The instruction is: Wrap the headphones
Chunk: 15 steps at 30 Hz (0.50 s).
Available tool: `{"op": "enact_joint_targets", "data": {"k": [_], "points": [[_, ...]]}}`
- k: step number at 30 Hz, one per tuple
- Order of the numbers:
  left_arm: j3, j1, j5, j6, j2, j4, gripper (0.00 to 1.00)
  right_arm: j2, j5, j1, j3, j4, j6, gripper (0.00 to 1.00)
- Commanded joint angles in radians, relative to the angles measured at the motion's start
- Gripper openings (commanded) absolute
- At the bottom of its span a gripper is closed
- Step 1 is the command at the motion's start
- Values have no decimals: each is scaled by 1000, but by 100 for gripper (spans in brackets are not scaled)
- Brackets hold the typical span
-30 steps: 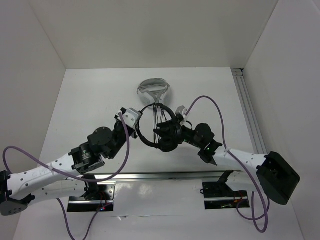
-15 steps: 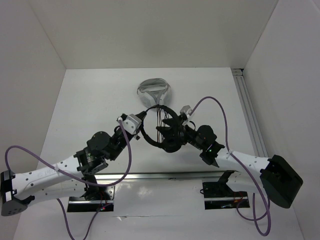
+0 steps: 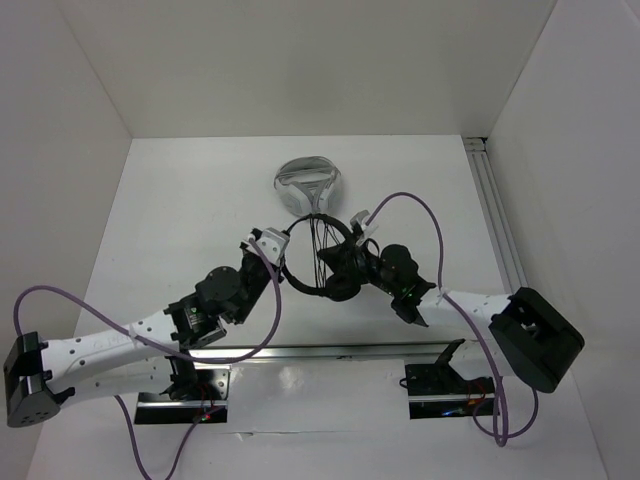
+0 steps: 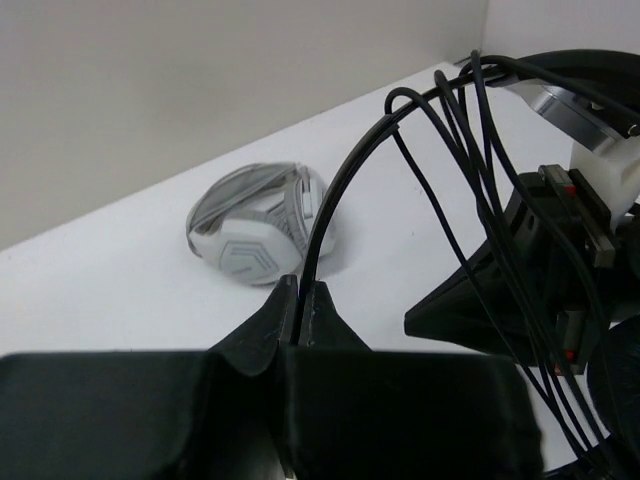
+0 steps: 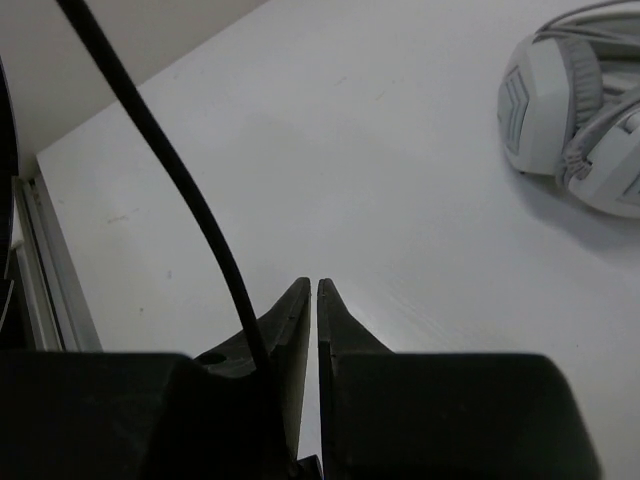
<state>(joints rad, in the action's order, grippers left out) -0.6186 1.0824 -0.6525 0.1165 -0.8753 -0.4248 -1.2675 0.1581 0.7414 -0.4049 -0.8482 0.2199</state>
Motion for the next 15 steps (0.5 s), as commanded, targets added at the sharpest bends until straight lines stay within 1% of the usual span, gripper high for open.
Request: {"op": "enact_joint_targets", "data": {"k": [1,5,8,9,11,12,15], "points": [[0,-6,-111,-123,-11,-138,0,-32,66,-7,-17,-49,45,15],[-10,-25,-162,-179,-66,-106,0,-41,99,-7,8,-97,84,17],[-20,-41,-199,-271,-82,-19,0,-30,112,-7,32,-106,96,17],[-20,-56,-199,-329,-96,6,0,-20,121,-7,47,-106,108,17],[-20,-70,-208,-389,-105,61,0,-20,121,-7,80,-106,122,19],[-9,-79,-208,-441,-114,76,0,-9,121,-7,89,-118,133,21],[3,-79,-208,-524,-123,109,0,-9,100,-7,121,-129,145,24]]}}
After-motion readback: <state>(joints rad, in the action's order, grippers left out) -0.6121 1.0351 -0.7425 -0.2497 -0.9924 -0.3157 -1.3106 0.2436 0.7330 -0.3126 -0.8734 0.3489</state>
